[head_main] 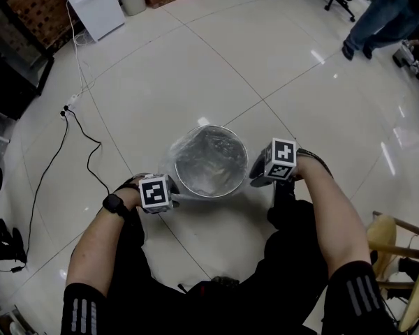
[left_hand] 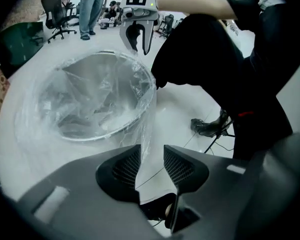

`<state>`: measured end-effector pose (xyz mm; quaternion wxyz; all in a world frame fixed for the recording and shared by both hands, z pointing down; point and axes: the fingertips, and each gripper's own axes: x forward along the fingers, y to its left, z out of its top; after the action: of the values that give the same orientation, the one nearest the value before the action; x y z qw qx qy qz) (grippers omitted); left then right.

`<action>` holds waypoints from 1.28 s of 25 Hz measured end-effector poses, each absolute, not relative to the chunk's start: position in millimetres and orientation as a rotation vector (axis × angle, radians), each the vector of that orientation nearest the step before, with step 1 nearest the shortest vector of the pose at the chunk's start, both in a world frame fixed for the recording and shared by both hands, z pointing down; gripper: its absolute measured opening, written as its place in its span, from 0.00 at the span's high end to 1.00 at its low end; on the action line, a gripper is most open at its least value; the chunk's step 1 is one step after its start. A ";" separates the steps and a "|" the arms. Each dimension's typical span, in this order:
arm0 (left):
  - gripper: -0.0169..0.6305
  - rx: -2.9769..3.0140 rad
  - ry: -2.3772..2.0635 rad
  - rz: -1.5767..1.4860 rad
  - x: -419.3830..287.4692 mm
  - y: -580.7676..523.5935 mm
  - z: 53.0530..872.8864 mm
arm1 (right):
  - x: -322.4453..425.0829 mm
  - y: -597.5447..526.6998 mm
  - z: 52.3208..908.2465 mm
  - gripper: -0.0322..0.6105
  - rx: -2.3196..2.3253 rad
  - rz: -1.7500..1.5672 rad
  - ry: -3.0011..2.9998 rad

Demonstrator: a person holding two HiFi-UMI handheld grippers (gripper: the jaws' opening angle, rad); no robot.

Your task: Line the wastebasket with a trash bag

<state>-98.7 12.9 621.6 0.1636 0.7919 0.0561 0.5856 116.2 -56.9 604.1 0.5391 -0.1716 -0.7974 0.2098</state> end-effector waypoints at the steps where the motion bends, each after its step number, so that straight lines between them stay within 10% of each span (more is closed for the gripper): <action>1: 0.76 2.287 0.162 1.623 -94.1 11.2 607.1 | 114.7 -59.1 594.2 0.78 -0.410 0.505 -1.921; 32: 0.73 2.376 -0.775 1.349 -121.1 -195.7 595.5 | 94.5 -178.7 603.5 0.70 0.031 0.127 -1.984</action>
<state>-121.1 -195.7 595.5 0.1503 0.8271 -0.2697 0.4696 94.5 -178.7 603.5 0.5452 0.0129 -0.8365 0.0533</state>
